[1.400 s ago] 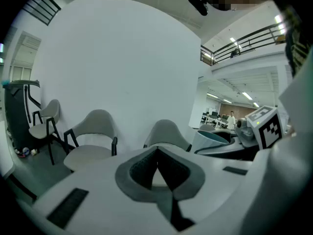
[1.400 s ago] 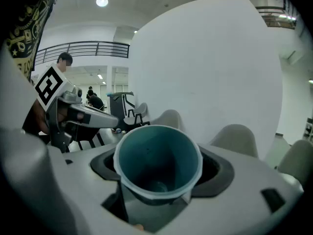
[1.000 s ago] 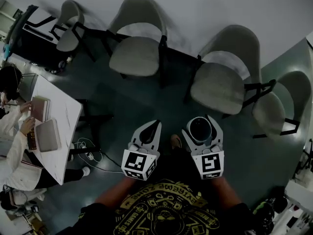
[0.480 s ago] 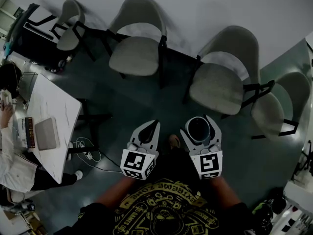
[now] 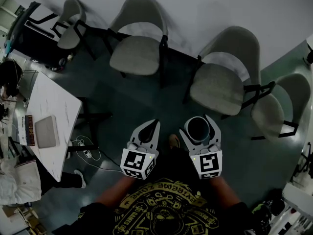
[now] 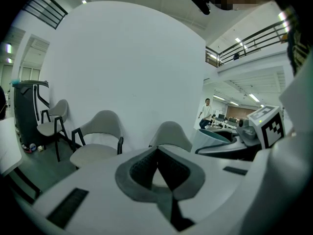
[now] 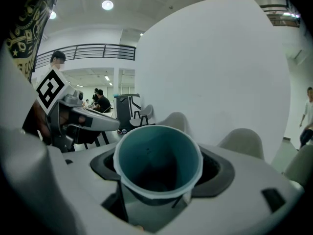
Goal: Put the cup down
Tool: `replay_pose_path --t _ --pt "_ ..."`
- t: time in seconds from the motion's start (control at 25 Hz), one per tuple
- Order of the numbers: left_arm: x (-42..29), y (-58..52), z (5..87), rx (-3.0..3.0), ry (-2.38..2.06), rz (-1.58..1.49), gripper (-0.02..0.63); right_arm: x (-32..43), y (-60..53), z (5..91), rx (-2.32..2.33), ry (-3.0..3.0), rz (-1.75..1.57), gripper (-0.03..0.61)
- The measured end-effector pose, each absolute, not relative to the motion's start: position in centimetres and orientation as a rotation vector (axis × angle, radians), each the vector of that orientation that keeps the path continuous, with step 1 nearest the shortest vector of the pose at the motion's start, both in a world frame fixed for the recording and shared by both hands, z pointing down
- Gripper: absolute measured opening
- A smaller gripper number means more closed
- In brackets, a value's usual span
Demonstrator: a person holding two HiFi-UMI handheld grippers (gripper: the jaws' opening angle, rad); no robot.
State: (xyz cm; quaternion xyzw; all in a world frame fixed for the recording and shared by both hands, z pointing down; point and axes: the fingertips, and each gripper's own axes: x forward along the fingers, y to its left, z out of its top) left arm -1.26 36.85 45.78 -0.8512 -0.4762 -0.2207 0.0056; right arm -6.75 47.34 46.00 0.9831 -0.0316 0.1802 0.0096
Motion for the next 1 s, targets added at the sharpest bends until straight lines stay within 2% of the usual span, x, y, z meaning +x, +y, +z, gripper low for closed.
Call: replay_pose_path --t 1.0 --pt "1.0 25.0 45.0 -2.961 -1.005 -0.693 -0.005 -0.3 37.5 45.1 2.955 -0.605 0.523 0.385"
